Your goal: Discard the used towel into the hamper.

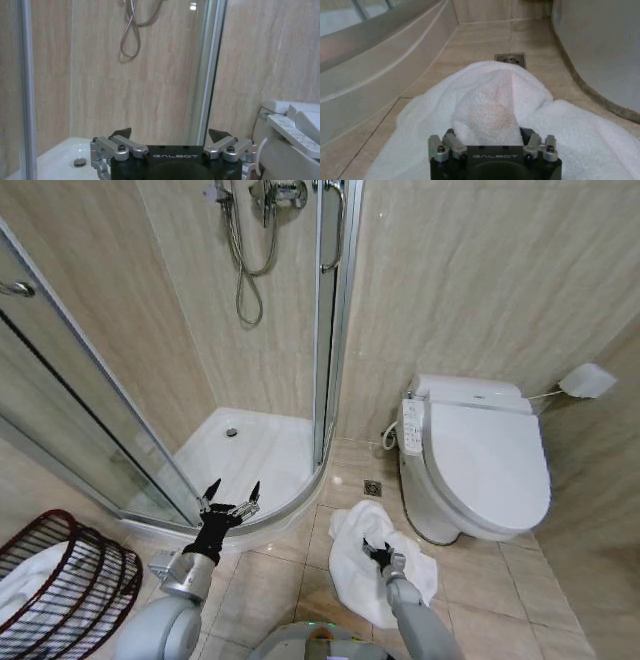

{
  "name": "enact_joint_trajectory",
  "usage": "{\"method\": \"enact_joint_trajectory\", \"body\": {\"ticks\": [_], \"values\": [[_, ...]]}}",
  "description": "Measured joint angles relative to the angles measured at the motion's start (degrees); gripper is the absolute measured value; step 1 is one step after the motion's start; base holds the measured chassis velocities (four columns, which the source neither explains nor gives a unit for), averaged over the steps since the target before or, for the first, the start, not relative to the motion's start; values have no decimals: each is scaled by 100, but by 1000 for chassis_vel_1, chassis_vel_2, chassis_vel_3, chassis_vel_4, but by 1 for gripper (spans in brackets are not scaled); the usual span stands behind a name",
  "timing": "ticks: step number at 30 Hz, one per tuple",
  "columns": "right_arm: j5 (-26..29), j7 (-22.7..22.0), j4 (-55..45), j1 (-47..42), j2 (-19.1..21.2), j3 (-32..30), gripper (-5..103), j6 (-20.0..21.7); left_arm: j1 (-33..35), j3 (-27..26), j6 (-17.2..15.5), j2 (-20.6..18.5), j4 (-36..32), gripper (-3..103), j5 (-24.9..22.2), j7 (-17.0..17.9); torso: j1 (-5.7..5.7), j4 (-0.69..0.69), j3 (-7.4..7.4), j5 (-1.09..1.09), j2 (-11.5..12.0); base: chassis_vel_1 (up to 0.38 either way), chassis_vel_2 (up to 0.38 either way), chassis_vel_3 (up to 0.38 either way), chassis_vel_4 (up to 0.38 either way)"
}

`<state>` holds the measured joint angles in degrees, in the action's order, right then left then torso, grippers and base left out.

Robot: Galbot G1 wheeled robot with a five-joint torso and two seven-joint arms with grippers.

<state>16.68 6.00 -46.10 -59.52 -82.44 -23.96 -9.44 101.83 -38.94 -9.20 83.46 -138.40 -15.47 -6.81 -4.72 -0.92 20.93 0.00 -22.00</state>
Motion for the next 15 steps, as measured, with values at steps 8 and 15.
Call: {"method": "enact_joint_trajectory", "body": {"ticks": [8, 15], "values": [[21, 134, -417, -240, 21, -142, 52, 136, 0, 0, 0, 0, 0, 100, 0, 0, -1, 0, 1, 0, -2, 0, 0, 0, 0], [30, 190, -612, -419, 70, -273, 37, 126, 0, 0, 0, 0, 0, 100, 0, 0, -1, -1, 1, 0, -3, 0, 0, 0, 0]]}}
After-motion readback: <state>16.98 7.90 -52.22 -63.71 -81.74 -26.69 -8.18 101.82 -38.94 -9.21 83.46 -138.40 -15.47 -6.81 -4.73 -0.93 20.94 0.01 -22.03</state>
